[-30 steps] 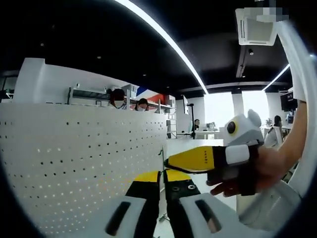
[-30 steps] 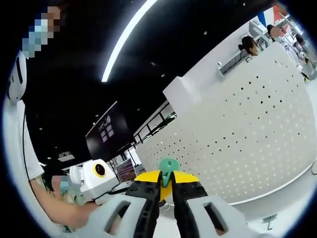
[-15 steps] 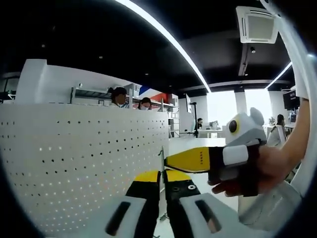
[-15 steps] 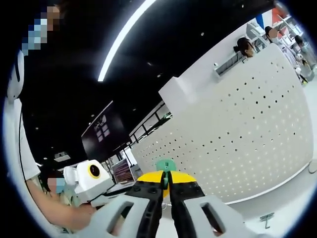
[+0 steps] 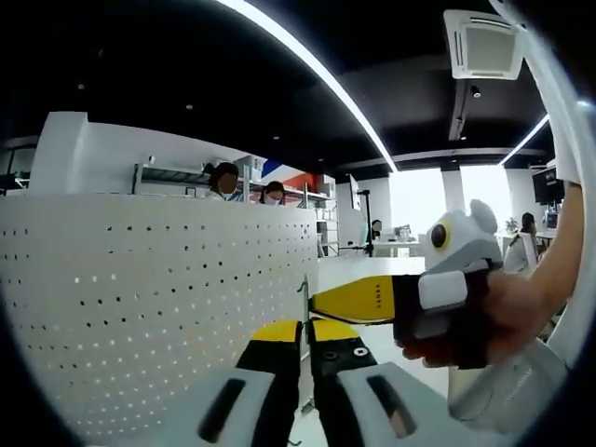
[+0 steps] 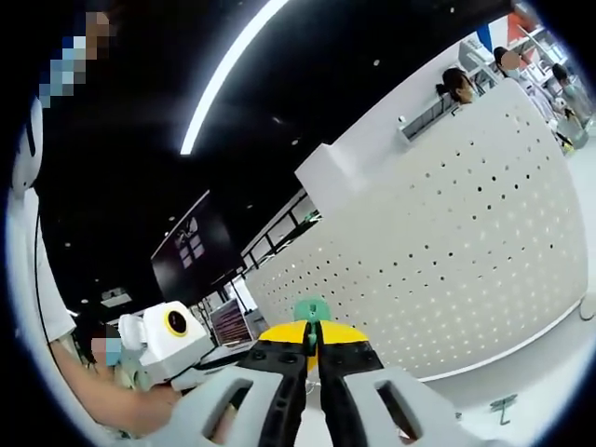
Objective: Insert the hook assembly into the mounting plate slot until the hook locks in place.
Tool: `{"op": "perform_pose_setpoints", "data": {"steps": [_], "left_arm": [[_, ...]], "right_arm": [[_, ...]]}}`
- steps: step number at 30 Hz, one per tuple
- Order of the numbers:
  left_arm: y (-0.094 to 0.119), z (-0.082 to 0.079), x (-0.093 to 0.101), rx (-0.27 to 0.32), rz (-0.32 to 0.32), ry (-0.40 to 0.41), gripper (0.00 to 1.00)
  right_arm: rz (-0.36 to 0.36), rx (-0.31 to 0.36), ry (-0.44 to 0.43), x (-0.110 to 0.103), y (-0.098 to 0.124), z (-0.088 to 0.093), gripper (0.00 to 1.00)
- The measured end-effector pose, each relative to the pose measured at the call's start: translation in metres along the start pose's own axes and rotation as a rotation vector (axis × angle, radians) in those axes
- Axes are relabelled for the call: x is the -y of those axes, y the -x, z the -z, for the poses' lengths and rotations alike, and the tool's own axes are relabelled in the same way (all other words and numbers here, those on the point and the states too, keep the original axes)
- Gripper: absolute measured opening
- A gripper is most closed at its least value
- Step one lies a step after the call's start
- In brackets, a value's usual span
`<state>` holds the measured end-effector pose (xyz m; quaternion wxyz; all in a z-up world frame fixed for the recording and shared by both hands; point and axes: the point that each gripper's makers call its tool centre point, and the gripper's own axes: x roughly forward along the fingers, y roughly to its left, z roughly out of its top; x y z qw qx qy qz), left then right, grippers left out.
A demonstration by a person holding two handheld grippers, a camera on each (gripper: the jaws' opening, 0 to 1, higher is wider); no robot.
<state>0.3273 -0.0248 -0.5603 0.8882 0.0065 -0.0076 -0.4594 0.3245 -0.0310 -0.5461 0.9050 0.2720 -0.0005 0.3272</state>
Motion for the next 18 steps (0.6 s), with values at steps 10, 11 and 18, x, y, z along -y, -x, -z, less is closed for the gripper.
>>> {"op": "perform_pose_setpoints", "data": {"steps": [10, 11, 18], "left_arm": [[-0.0013, 0.0019, 0.0010, -0.013, -0.006, -0.052, 0.07], [-0.0017, 0.0029, 0.0010, -0.022, -0.007, -0.062, 0.10], [-0.0041, 0.0060, 0.0017, -0.045, -0.007, -0.073, 0.30]], "right_arm": [[-0.003, -0.009, -0.007, -0.0007, 0.0007, 0.0008, 0.00], [-0.004, -0.012, -0.004, -0.0016, 0.0007, 0.0014, 0.00], [-0.009, -0.010, 0.005, -0.0033, 0.0000, -0.0005, 0.00]]}}
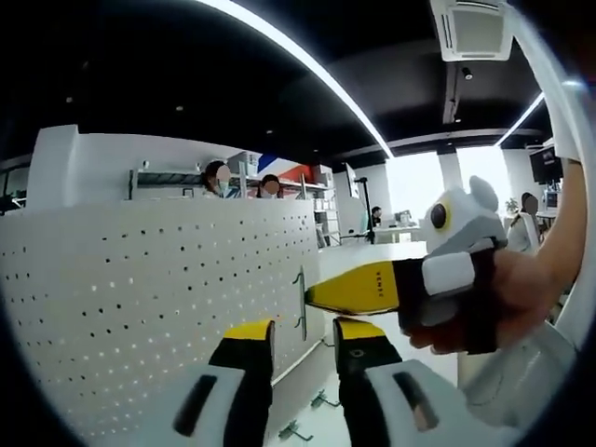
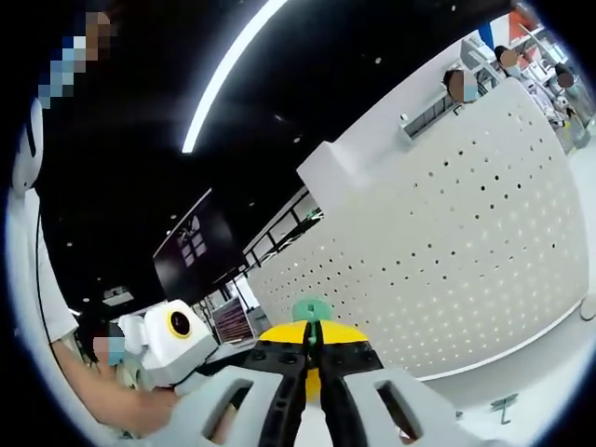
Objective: Insert the hook assembly into the mounting plate slot until the hook locks in place.
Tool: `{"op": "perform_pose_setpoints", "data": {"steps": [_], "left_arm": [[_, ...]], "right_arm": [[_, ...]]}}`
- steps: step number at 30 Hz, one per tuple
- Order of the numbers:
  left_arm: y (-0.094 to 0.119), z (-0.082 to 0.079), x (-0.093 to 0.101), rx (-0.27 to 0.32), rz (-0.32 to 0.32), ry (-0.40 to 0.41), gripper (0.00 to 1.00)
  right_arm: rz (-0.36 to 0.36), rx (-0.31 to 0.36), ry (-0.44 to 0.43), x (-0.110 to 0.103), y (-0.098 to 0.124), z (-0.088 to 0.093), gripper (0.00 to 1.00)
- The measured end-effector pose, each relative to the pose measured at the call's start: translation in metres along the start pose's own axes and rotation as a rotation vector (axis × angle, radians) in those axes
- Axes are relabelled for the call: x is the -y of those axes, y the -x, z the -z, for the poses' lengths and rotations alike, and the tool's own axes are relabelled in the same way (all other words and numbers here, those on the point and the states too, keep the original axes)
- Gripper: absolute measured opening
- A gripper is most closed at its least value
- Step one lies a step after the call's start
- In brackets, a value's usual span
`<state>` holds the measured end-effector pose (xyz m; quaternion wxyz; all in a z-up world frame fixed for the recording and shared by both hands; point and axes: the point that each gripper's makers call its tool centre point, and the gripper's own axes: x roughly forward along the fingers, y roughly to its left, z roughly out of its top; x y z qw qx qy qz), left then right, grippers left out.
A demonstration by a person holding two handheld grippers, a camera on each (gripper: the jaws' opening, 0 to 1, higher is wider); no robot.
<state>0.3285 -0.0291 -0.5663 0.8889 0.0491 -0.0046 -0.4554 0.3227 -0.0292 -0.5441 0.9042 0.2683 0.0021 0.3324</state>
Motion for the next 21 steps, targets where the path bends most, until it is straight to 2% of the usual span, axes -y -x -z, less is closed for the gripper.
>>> {"op": "perform_pose_setpoints", "data": {"steps": [15, 21], "left_arm": [[-0.003, 0.010, -0.004, -0.031, -0.020, 0.009, 0.75], [-0.001, 0.013, -0.007, -0.037, -0.033, 0.016, 0.77]], "right_arm": [[0.000, -0.004, -0.005, -0.001, 0.001, 0.001, 0.00], [0.002, -0.003, -0.003, 0.000, 0.001, 0.001, 0.00]]}}
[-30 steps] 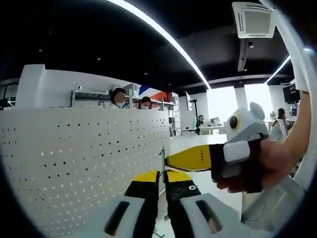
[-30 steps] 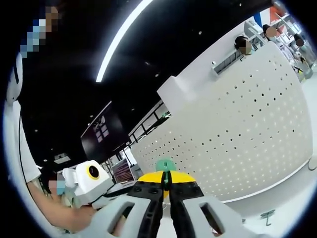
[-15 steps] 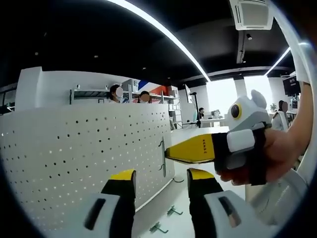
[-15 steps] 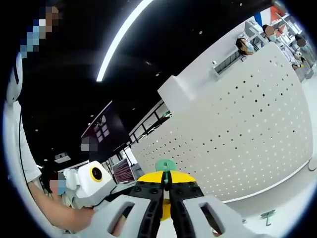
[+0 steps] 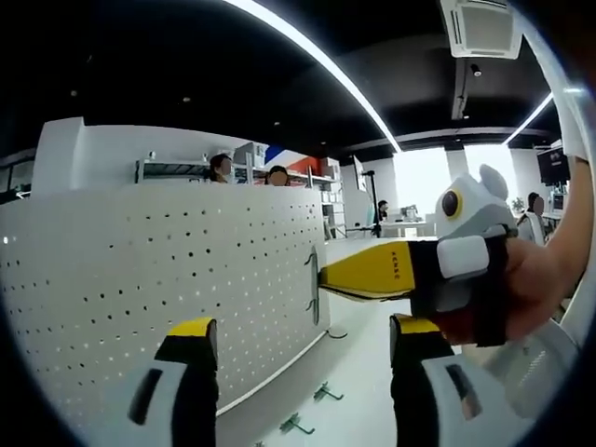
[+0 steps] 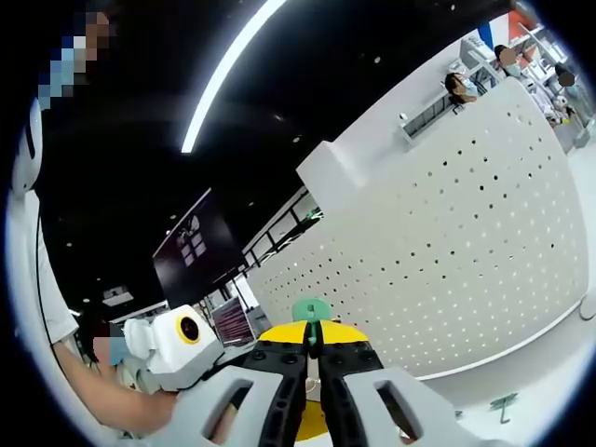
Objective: Insert the hook assembly into the mounting plate slot until the hook locks in place.
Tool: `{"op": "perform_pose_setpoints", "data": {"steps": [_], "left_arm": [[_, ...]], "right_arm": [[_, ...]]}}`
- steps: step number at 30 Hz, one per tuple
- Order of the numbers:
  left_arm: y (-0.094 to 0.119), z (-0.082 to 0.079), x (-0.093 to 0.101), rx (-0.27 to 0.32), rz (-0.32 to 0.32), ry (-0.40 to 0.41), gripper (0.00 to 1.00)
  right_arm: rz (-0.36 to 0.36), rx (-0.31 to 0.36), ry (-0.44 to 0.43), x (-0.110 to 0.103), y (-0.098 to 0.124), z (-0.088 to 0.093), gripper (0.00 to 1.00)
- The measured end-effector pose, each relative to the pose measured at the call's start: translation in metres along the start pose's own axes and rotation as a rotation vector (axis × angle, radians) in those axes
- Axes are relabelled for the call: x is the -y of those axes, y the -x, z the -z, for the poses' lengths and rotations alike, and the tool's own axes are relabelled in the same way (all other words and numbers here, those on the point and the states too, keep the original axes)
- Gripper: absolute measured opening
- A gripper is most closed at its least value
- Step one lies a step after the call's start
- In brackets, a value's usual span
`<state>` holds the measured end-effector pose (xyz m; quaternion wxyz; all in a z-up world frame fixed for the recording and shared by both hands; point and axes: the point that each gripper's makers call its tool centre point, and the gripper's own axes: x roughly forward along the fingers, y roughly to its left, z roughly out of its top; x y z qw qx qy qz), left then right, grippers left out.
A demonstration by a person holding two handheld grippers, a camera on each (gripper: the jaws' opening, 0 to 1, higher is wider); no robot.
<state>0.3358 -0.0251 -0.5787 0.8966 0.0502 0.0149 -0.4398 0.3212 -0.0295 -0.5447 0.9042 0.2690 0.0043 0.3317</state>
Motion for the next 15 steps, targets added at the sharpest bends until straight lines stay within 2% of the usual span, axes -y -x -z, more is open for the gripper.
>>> {"op": "perform_pose_setpoints", "data": {"steps": [5, 15], "left_arm": [[0.003, 0.002, -0.002, -0.006, -0.006, 0.015, 0.74], [0.024, 0.018, -0.018, -0.036, -0.044, 0.051, 0.72]], "right_arm": [[0.013, -0.005, 0.025, 0.002, 0.000, -0.001, 0.00], [0.095, -0.062, 0.216, 0.013, -0.004, -0.006, 0.01]]}}
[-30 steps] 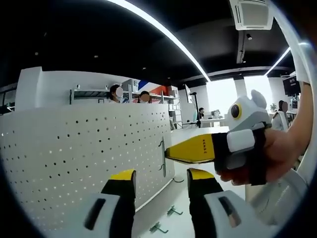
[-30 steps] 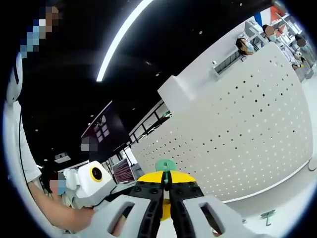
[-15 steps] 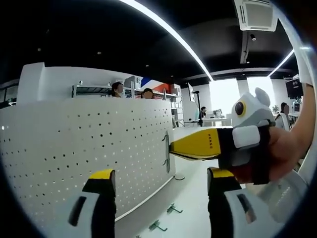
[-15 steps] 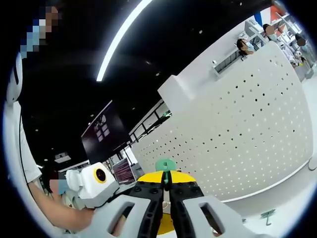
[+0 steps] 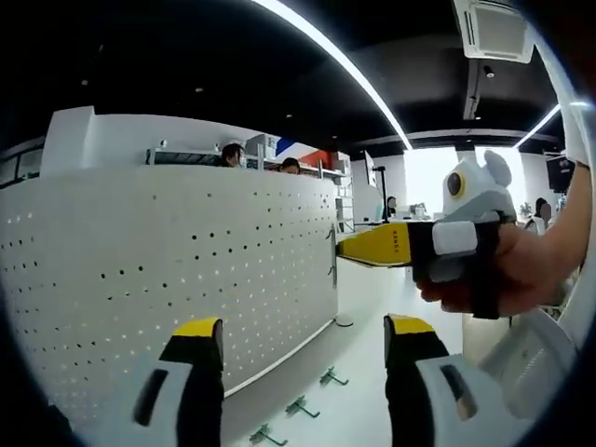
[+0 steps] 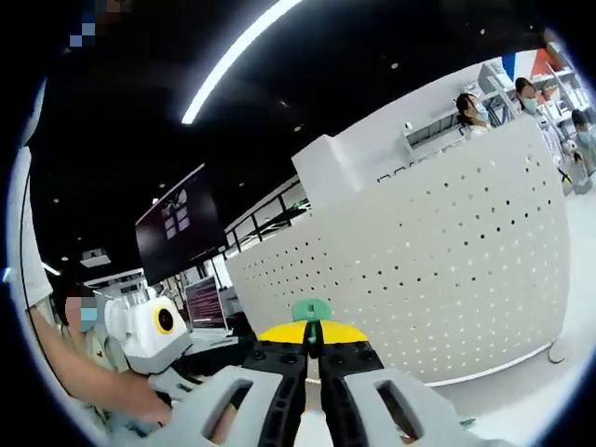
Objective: Insert the hook assembly into the mounting plate slot until the hook locks in place.
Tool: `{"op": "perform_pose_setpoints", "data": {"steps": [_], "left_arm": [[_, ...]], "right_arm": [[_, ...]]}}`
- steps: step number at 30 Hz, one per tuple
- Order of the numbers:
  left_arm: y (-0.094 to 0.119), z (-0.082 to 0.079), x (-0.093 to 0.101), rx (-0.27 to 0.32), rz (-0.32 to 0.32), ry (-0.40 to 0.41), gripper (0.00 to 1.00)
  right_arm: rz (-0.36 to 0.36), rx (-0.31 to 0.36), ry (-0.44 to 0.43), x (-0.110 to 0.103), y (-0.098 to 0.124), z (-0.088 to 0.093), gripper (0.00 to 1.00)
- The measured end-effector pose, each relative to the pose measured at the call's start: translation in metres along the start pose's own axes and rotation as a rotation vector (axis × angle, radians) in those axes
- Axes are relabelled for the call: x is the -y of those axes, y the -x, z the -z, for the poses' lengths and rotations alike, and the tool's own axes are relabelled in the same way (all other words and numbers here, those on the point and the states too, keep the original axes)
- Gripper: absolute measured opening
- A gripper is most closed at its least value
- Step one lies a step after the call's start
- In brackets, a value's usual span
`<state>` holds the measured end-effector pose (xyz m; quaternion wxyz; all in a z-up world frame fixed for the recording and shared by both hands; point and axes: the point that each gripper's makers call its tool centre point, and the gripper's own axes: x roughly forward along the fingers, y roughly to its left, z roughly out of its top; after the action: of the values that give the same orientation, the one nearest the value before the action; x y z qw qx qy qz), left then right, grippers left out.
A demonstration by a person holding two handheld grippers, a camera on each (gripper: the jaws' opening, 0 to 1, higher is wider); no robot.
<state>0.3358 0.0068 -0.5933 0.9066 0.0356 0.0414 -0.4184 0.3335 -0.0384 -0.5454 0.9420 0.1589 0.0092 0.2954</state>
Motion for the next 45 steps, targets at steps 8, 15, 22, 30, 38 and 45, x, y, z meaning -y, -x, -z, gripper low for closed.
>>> {"op": "perform_pose_setpoints", "data": {"steps": [8, 15, 22, 30, 38, 45], "left_arm": [[0.009, 0.003, -0.005, -0.003, -0.022, 0.004, 0.72], [0.010, 0.001, -0.004, 0.009, -0.027, 0.002, 0.73], [0.017, 0.001, -0.005, 0.024, -0.035, 0.014, 0.71], [0.025, 0.005, -0.009, 0.027, -0.070, 0.010, 0.73], [0.033, 0.006, -0.013, 0.034, -0.094, 0.009, 0.72], [0.045, 0.009, -0.016, 0.046, -0.122, 0.035, 0.74]], "right_arm": [[0.062, -0.074, 0.249, 0.004, -0.001, 0.001, 0.01], [0.086, -0.111, 0.311, 0.006, 0.000, 0.007, 0.01], [0.130, -0.079, 0.278, 0.017, -0.008, -0.006, 0.01], [0.148, -0.050, 0.275, 0.024, -0.025, -0.021, 0.01], [0.164, -0.020, 0.272, 0.028, -0.040, -0.033, 0.01], [0.168, 0.007, 0.271, 0.028, -0.051, -0.042, 0.01]]}}
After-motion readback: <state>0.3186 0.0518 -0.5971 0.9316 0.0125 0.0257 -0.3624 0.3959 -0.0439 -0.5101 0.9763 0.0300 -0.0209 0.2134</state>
